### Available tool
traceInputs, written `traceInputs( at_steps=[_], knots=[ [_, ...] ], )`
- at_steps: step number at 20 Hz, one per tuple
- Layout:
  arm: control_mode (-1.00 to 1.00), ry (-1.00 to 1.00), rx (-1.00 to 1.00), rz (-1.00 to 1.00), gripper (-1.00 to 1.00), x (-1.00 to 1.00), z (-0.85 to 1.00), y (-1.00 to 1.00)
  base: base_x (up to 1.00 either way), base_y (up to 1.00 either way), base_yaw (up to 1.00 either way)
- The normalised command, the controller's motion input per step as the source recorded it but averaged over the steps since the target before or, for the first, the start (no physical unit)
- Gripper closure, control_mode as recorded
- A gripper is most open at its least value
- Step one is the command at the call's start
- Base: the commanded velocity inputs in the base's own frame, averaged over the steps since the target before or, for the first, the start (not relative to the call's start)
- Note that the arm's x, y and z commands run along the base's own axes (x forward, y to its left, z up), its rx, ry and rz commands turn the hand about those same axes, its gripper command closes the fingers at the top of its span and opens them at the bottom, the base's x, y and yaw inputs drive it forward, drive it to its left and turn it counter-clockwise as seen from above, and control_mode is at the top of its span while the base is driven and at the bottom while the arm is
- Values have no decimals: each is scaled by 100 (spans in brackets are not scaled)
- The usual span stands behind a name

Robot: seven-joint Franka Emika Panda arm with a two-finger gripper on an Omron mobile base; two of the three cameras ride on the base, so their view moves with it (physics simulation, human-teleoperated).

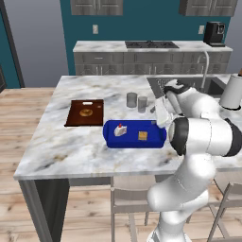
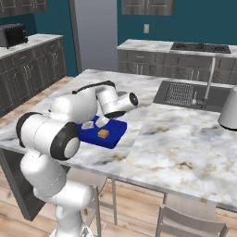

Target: Take the cakes from the fridge and place them on the empty tray on the dining counter.

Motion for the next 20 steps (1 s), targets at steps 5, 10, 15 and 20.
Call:
traceInputs(
  at_steps=[5, 10, 15, 20],
  knots=[
    [-100, -40, 8, -1, -100, -100, 88, -19, 0, 0, 0],
    [-100, -13, 3, -21, -100, -85, 100, -15, 0, 0, 0],
    [-100, -1, 3, -23, -100, -62, 89, -12, 0, 0, 0],
    [-100, 4, 4, -23, -100, -37, 73, -2, 0, 0, 0]
  ],
)
